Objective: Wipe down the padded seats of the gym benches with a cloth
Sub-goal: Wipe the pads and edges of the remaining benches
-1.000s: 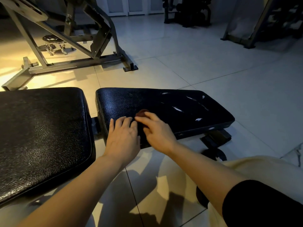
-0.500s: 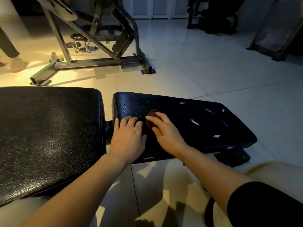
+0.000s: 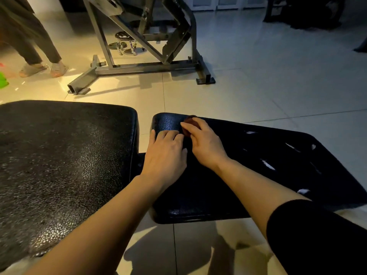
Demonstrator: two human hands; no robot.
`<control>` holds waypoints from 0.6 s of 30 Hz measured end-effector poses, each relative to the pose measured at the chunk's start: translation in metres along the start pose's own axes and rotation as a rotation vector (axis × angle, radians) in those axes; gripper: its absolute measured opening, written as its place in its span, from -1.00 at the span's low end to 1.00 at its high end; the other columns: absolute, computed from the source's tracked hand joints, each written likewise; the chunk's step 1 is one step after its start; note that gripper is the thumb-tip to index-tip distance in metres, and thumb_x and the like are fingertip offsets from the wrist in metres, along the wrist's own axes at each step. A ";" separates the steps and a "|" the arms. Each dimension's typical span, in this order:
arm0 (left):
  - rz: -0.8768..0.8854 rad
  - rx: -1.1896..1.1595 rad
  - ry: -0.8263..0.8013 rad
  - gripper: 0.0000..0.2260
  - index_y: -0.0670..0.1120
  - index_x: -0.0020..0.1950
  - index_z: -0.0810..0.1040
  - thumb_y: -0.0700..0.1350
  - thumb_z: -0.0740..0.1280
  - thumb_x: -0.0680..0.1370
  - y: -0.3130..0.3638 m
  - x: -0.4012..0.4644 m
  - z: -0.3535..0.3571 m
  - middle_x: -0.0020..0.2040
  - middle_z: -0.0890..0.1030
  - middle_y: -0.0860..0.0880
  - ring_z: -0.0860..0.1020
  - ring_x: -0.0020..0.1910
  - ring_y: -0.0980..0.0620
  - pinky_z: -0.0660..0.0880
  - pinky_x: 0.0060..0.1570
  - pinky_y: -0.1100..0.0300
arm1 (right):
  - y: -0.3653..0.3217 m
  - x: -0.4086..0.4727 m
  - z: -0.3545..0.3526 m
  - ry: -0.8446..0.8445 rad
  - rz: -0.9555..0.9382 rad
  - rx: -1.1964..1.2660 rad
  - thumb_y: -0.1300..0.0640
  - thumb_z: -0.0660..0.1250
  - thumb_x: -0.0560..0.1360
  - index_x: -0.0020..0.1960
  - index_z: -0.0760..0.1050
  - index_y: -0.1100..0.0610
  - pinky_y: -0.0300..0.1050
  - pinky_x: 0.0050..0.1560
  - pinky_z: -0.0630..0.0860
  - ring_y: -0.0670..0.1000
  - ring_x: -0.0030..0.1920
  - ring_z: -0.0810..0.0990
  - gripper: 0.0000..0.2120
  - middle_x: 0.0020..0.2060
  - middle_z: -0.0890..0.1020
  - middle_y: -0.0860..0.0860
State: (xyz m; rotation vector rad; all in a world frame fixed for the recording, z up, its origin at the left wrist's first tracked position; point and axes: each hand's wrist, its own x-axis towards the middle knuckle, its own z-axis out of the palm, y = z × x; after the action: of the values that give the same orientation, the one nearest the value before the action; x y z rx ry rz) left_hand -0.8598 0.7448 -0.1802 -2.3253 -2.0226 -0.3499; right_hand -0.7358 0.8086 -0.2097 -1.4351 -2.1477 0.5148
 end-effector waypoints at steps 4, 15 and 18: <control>-0.004 -0.008 0.013 -0.65 -0.09 0.37 0.42 -0.01 0.14 0.62 0.001 0.015 0.006 0.37 0.42 -0.04 0.30 0.40 -0.05 0.02 0.48 -0.05 | 0.010 0.018 0.001 -0.029 -0.014 0.015 0.18 0.13 0.63 0.48 0.30 -0.08 0.08 0.44 0.29 0.06 0.49 0.21 -0.55 0.51 0.21 -0.02; 0.005 0.018 0.029 -0.63 -0.08 0.39 0.42 0.00 0.18 0.61 0.002 0.016 0.007 0.37 0.45 -0.02 0.32 0.38 -0.02 0.09 0.47 0.03 | 0.023 0.035 -0.002 -0.018 0.003 0.065 0.15 0.10 0.64 0.48 0.29 -0.10 0.05 0.42 0.31 0.07 0.46 0.26 -0.57 0.51 0.22 -0.02; -0.003 0.020 0.024 -0.63 -0.08 0.40 0.42 -0.01 0.18 0.61 0.003 0.016 0.007 0.38 0.44 -0.02 0.32 0.39 0.00 0.09 0.48 0.03 | 0.032 0.030 -0.005 -0.008 0.006 0.067 0.15 0.11 0.64 0.48 0.31 -0.11 0.03 0.41 0.32 0.07 0.46 0.27 -0.57 0.51 0.24 -0.04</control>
State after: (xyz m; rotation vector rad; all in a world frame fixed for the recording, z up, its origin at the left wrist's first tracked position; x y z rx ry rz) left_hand -0.8541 0.7616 -0.1838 -2.2957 -2.0089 -0.3540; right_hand -0.7187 0.8482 -0.2180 -1.4054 -2.1132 0.5899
